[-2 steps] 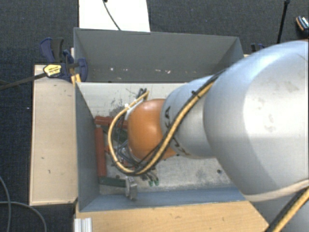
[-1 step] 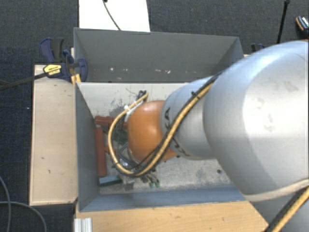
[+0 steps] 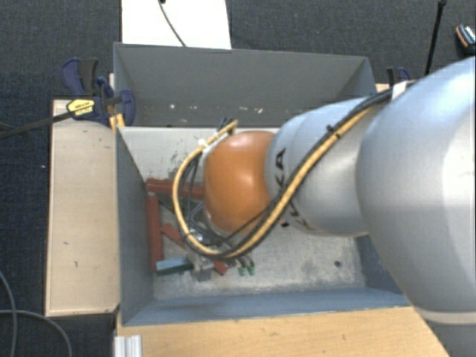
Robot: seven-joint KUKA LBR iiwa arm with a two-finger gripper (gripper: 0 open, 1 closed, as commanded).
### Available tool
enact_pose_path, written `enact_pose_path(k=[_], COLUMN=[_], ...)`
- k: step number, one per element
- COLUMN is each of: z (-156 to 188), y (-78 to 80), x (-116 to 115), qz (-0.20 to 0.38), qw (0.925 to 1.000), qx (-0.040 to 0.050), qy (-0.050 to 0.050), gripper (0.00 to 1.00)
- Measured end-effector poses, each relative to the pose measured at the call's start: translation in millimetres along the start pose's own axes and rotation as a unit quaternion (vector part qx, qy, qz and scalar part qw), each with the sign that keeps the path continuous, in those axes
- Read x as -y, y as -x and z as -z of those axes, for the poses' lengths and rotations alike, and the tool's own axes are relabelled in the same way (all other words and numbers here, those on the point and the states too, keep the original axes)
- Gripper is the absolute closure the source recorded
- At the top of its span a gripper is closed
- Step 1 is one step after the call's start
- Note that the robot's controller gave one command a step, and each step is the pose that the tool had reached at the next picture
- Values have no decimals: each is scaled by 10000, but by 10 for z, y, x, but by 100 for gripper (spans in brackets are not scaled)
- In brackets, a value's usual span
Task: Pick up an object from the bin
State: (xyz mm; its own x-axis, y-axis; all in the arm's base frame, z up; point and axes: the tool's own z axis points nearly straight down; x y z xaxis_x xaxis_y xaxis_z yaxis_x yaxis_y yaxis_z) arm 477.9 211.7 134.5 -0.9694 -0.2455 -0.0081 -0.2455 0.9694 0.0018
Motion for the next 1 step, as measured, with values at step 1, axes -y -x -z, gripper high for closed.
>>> enact_pose_path(k=[1], z=[956], y=[106], x=[314], qz=[37], qw=[10000], qx=[17], qy=[-8], gripper=[100])
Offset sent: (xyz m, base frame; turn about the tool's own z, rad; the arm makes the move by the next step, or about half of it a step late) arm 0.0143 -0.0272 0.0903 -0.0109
